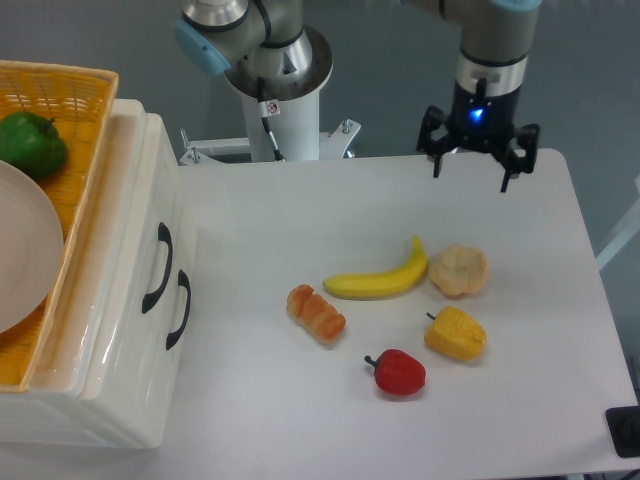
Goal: Slide the top white drawer open
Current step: 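Move the gripper across the table toward the upper drawer handle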
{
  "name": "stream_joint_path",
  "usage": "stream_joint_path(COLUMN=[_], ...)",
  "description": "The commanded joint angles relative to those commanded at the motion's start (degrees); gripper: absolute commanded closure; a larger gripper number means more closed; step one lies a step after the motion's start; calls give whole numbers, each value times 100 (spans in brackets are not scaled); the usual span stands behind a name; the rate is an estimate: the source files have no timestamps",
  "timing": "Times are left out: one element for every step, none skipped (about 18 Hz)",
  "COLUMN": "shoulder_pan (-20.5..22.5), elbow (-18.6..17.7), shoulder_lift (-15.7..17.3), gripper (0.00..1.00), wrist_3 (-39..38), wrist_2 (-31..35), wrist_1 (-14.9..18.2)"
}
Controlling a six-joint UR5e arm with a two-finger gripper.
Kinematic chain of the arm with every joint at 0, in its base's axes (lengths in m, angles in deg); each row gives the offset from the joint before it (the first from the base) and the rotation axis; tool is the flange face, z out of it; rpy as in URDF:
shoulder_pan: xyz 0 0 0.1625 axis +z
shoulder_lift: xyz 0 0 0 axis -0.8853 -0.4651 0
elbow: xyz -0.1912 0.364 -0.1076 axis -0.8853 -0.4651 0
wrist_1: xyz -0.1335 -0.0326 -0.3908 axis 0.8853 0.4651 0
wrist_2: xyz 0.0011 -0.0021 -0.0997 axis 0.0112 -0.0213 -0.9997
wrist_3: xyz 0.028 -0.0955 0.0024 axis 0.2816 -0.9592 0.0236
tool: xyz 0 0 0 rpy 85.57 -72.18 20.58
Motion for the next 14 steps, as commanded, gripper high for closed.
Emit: stream_joint_path(shoulder_pan=[-97,-193,-307,-387,-405,-431,-501,-545,-607,-720,-852,-958,-1037,-1090], elbow=[0,-9,-35,-35,-35,-35,-26,-35,-35,-35,-35,-26,-26,-35], shoulder_lift=[-44,-61,-79,-88,-97,-97,-123,-123,-141,-167,-219,-263,-307,-325], gripper=[0,0,0,0,0,0,0,0,0,0,0,0,0,0], wrist_3=[-263,-500,-633,-687,-739,-836,-941,-1073,-1248,-1450,-1678,-1880,-1987,-2058], wrist_2=[-9,-52,-53,-53,-53,-62,-62,-62,-62,-62,-53,-27,-9,0], wrist_1=[0,9,70,149,228,263,264,281,325,369,378,378,387,395])
